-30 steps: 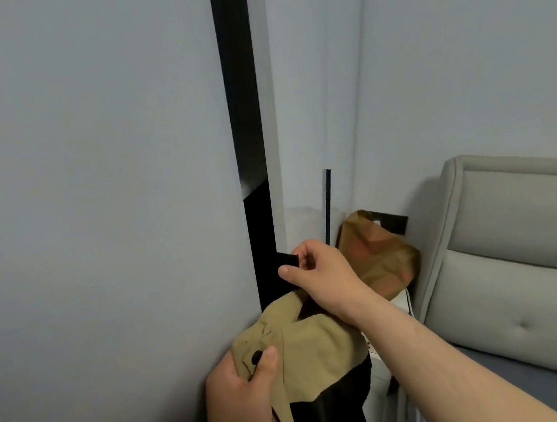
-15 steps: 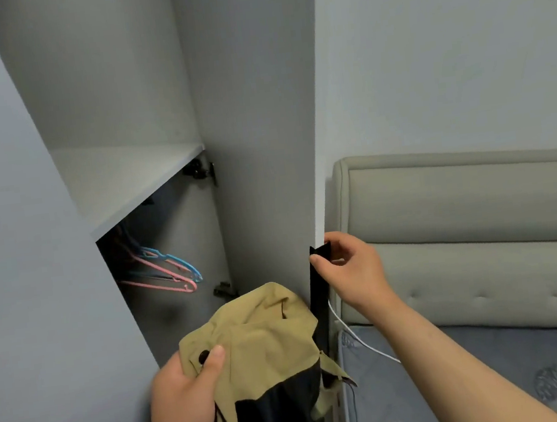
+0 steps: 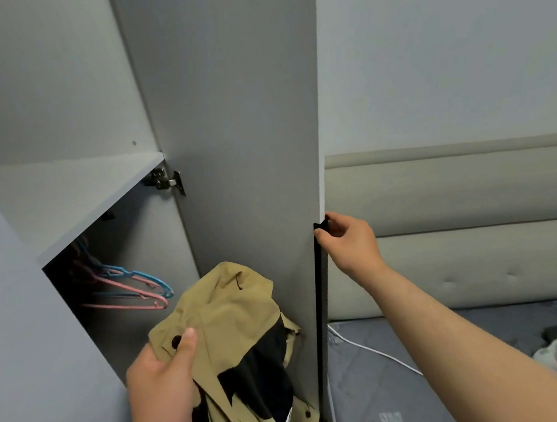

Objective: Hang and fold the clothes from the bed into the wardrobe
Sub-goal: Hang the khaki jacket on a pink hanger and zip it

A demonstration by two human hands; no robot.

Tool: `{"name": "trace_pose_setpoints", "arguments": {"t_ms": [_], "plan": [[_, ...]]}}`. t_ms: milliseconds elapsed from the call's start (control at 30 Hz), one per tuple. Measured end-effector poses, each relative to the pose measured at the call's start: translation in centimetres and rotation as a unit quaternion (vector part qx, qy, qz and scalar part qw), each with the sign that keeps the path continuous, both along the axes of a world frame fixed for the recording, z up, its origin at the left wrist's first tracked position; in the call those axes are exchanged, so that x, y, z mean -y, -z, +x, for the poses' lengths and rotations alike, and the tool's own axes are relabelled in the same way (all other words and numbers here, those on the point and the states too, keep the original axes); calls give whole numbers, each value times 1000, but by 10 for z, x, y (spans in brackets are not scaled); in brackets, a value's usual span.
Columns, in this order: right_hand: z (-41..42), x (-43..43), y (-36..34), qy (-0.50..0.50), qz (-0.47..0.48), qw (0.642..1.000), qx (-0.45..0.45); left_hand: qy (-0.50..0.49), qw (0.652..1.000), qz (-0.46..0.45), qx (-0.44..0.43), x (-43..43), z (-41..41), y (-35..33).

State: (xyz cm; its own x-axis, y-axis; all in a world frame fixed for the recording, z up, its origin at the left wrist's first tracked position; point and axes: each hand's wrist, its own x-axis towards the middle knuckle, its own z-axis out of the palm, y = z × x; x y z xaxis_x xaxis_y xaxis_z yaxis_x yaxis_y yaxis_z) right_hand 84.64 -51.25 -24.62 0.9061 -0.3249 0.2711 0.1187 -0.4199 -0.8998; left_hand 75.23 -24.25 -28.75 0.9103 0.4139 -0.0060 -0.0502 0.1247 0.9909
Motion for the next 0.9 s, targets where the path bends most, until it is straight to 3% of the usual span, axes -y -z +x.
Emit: {"name": "trace_pose_setpoints", "arguments": {"t_ms": [200,333,500,633,900], "plan": [[0,-3,2,-5,-21,1000,-10,9,1000,-1,3,-4,9,4],[-19,-28,3,104,-132,979,119,2,1000,-11,9,-6,16,4],[-35,-90,10,-38,-213,965,148,5,999,-41,14,-8,21,7],[-15,-125,14,-138,-119,982,38,2,999,-38,6,-14,29,22],[117,-184,49,-245,-25,969,-26,-75,995,-5,-65,-22,83,70]]}}
